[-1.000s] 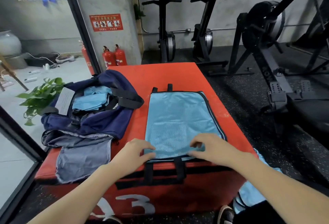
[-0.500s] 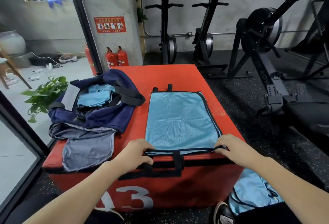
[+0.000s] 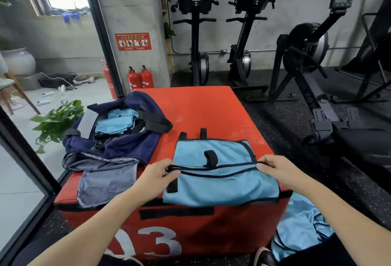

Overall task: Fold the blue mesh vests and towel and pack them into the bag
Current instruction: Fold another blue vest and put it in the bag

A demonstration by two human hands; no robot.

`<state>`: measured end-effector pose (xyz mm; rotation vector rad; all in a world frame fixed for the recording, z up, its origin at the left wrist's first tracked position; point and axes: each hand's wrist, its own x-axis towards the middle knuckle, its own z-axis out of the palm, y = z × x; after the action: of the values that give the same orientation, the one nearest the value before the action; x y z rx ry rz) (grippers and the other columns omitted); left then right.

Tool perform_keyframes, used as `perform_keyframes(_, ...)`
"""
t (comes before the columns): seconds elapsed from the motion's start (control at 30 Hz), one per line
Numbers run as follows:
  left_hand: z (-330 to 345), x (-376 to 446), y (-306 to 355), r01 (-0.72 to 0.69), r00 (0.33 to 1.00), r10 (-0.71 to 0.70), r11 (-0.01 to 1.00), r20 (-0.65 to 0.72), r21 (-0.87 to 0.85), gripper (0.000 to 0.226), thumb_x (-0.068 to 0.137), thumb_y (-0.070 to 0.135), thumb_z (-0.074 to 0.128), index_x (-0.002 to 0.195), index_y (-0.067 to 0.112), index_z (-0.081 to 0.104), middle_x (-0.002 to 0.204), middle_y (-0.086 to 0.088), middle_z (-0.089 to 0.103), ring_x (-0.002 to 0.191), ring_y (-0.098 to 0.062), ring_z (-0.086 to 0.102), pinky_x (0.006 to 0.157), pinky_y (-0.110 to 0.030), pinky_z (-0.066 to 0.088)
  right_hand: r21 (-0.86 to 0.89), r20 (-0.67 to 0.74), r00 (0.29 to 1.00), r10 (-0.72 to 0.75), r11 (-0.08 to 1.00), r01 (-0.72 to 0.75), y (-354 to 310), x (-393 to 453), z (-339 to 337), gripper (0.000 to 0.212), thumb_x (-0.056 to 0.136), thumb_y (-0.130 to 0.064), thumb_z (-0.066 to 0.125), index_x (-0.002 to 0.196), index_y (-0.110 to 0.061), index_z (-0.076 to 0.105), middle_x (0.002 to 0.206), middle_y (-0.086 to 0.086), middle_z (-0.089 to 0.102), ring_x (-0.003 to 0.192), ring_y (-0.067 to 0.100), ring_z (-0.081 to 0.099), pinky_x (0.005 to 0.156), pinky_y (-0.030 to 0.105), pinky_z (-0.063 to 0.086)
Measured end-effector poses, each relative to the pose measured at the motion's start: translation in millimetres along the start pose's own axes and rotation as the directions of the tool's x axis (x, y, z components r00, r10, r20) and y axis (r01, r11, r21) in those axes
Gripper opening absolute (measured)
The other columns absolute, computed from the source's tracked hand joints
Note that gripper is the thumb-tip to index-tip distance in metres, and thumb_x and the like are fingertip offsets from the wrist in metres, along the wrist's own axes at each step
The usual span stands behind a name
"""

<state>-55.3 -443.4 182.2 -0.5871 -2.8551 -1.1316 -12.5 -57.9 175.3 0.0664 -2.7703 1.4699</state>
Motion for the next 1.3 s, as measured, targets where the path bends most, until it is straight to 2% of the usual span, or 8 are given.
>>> perform_keyframes(0.2, -3, 33, -3, 0.061, 0.987, -0.074, 0.994, -0.146, -0.089, 0.009, 0.089, 0.031, 0.070, 0.082, 0.033, 0.066, 0.065, 0.021, 0.064, 0.062, 0.003, 0.055, 0.062, -0.013, 0.040, 0.202, -0.139, 0.989, 0.039, 0.979, -0.010, -12, 30, -4, 0.013, 0.094, -0.022, 0.067, 0.093, -0.012, 0.075, 0.093, 0.009, 0.074, 0.086, 0.013, 0.063, 0.084, 0.030, 0.047)
perform_keyframes(0.47, 16, 100, -20, 0.161, 0.967, -0.166, 0.986, -0.191, -0.042, 0.016, 0.091, 0.033, 0.066, 0.078, 0.025, 0.061, 0.070, 0.001, 0.066, 0.067, -0.010, 0.058, 0.067, -0.025, 0.045, 0.167, -0.251, 0.964, 0.083, 0.985, -0.041, 6, 93, -1, 0.008, 0.091, -0.022, 0.070, 0.090, -0.016, 0.076, 0.089, 0.007, 0.074, 0.081, 0.009, 0.060, 0.080, 0.026, 0.045)
perform_keyframes(0.53, 22, 113, -24, 0.199, 0.961, -0.196, 0.980, -0.195, -0.003, 0.017, 0.091, 0.036, 0.065, 0.079, 0.025, 0.060, 0.068, 0.003, 0.063, 0.068, -0.009, 0.058, 0.062, -0.016, 0.039, 0.066, -0.266, 0.958, 0.105, 0.994, -0.090, 17, 109, 1, 0.011, 0.091, -0.027, 0.071, 0.089, -0.017, 0.075, 0.086, 0.009, 0.072, 0.079, 0.012, 0.061, 0.076, 0.029, 0.046)
perform_keyframes(0.63, 34, 123, -35, 0.258, 0.949, -0.246, 0.965, -0.196, 0.037, 0.013, 0.088, 0.035, 0.068, 0.084, 0.026, 0.060, 0.069, 0.007, 0.059, 0.071, -0.007, 0.056, 0.062, -0.012, 0.040, -0.397, -0.224, 0.969, 0.107, 0.898, -0.191, 35, 123, 12, 0.017, 0.090, -0.039, 0.069, 0.090, -0.022, 0.069, 0.082, -0.002, 0.066, 0.083, 0.018, 0.064, 0.073, 0.035, 0.050)
perform_keyframes(0.8, 43, 126, -47, 0.230, 0.959, -0.193, 0.958, -0.209, 0.170, 0.026, 0.087, 0.037, 0.070, 0.108, 0.027, 0.060, 0.096, 0.008, 0.049, 0.081, -0.011, 0.054, 0.082, -0.035, 0.051, -0.697, -0.211, 0.968, -0.139, 0.715, -0.050, 20, 131, 39, 0.022, 0.091, -0.040, 0.064, 0.108, -0.027, 0.066, 0.101, -0.009, 0.065, 0.100, 0.019, 0.056, 0.089, 0.040, 0.045)
perform_keyframes(0.97, 48, 118, -33, 0.202, 0.973, -0.178, 0.965, -0.149, 0.166, 0.039, 0.088, 0.040, 0.066, 0.123, 0.028, 0.055, 0.109, 0.007, 0.049, 0.093, -0.019, 0.059, 0.086, -0.040, 0.051, -0.336, 0.062, 0.998, 0.028, 0.942, -0.006, -31, 127, 88, 0.034, 0.092, -0.059, 0.055, 0.117, -0.036, 0.056, 0.086, -0.016, 0.068, 0.074, 0.001, 0.060, 0.069, 0.026, 0.048)
perform_keyframes(1.13, 53, 115, -25, 0.209, 0.974, -0.190, 0.966, -0.125, 0.153, 0.051, 0.086, 0.022, 0.063, 0.134, 0.029, 0.048, 0.124, 0.005, 0.046, 0.103, -0.025, 0.059, 0.085, -0.038, 0.049, 0.058, 0.012, 0.999, 0.048, 0.997, -0.049, -48, 132, 107, 0.049, 0.092, -0.061, 0.052, 0.134, -0.035, 0.045, 0.092, -0.011, 0.072, 0.075, 0.003, 0.066, 0.060, 0.011, 0.046)
perform_keyframes(1.3, 47, 131, -16, 0.234, 0.922, -0.301, 0.934, -0.243, -0.269, 0.042, 0.085, 0.025, 0.072, 0.123, 0.030, 0.055, 0.118, 0.010, 0.056, 0.088, 0.005, 0.060, 0.074, -0.015, 0.042, 0.277, 0.038, 0.998, 0.041, 0.959, -0.050, -45, 144, 101, 0.057, 0.094, -0.046, 0.062, 0.143, -0.041, 0.035, 0.124, -0.021, 0.063, 0.111, -0.005, 0.060, 0.090, 0.023, 0.047)
